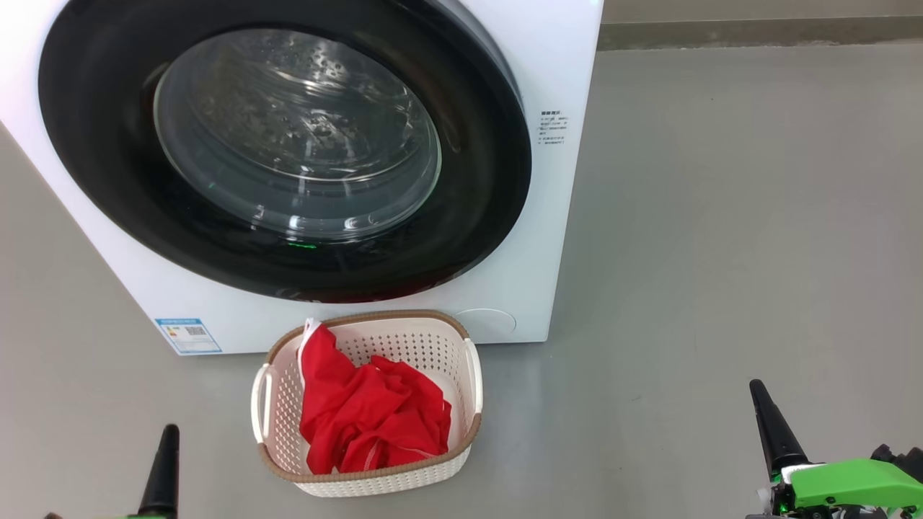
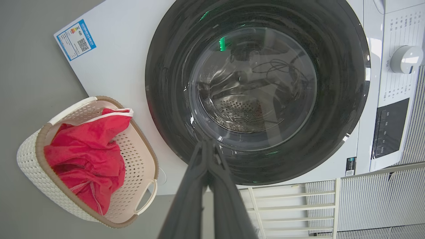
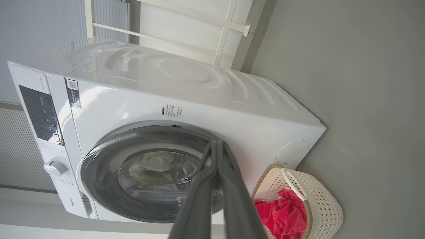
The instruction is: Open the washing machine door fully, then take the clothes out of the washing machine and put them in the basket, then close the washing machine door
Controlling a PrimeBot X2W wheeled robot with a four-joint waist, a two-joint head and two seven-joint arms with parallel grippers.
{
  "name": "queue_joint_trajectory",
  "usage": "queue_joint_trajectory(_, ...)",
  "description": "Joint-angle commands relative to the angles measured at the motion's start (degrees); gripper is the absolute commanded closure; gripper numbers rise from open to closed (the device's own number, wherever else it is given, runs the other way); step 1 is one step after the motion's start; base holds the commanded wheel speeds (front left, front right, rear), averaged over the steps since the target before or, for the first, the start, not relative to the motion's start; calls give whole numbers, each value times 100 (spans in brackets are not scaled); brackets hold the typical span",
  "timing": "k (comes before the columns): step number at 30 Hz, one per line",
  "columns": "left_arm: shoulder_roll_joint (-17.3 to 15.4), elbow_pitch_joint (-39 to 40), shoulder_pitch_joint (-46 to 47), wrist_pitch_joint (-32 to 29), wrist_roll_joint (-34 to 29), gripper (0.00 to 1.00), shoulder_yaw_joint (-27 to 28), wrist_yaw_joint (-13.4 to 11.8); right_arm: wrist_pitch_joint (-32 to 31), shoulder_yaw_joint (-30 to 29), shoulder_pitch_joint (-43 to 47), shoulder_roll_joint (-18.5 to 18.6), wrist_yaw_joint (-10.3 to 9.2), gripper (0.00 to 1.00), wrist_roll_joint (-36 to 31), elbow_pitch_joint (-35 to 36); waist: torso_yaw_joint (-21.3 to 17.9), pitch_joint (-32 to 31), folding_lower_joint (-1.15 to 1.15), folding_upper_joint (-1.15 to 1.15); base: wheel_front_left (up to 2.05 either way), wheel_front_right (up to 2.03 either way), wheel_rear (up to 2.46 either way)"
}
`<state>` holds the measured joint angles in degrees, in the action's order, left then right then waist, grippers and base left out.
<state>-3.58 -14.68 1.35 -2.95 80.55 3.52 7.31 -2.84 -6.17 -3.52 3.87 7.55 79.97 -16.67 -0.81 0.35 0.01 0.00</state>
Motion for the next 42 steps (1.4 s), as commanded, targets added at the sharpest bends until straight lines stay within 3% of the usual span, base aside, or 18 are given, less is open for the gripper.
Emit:
queue_joint_trajectory(1,-63,112,285,-42,148,100,190,15,-52,79,-231,18,-5,100,161,181,5,-1,-1,0,0,0,0)
queue_joint_trajectory(21,65,65,483,-353,1162,100,299,18,-370,-41,-267,-99,-6,100,1215,265,81,-17,-1,0,0,0,0)
queue_joint_trajectory(42,66,65,483,-355,1160,100,301,18,-370,-41,-267,-99,-6,100,1215,265,81,-17,-1,0,0,0,0)
